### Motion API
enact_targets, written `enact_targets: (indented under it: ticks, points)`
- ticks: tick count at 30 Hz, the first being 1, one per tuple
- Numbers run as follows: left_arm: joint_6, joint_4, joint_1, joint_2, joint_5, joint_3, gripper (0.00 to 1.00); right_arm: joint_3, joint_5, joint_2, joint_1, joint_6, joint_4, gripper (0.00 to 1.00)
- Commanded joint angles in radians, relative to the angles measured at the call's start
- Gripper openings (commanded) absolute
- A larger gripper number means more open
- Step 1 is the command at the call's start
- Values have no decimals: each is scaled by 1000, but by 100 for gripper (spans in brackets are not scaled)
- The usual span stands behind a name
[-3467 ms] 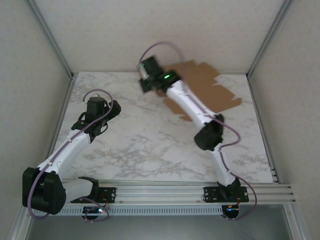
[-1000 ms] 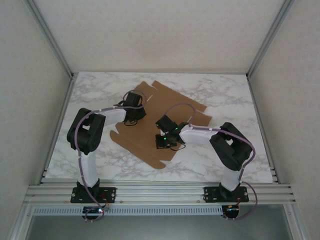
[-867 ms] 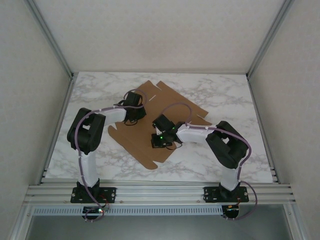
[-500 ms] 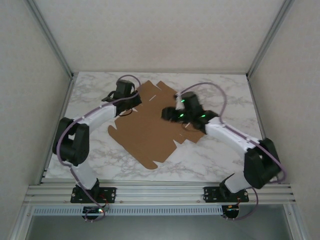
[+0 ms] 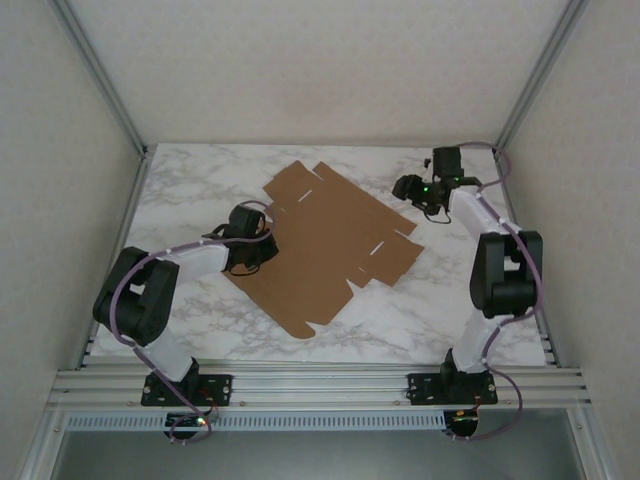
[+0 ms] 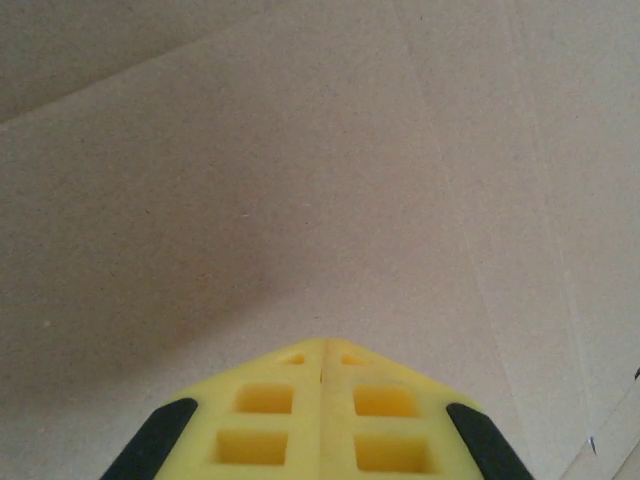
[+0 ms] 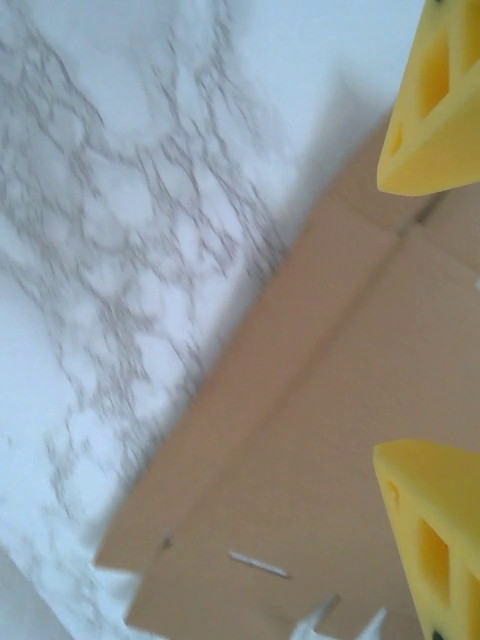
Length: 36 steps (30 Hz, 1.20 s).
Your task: Fold the paper box
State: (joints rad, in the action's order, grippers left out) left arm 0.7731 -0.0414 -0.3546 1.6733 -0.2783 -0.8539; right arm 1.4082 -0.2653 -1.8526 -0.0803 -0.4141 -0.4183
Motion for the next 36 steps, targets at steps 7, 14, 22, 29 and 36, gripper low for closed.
enact_targets:
  ticks: [7,14,22,29,36]
  points:
    - [19,7,16,119,6,-55,0,87,-158,-178,113,79,-144,68]
    - [-35,-59,44,209,38,-158,0,52,-229,-215,116,69,-118,67]
    - [-99,-107,58,251,64,-217,0,50,-337,-265,108,50,-83,64]
    - [-124,-110,77,261,61,-211,0,25,-389,-293,106,44,-46,56]
    - [-154,-130,84,252,83,-221,0,-4,-299,-261,99,57,-51,53]
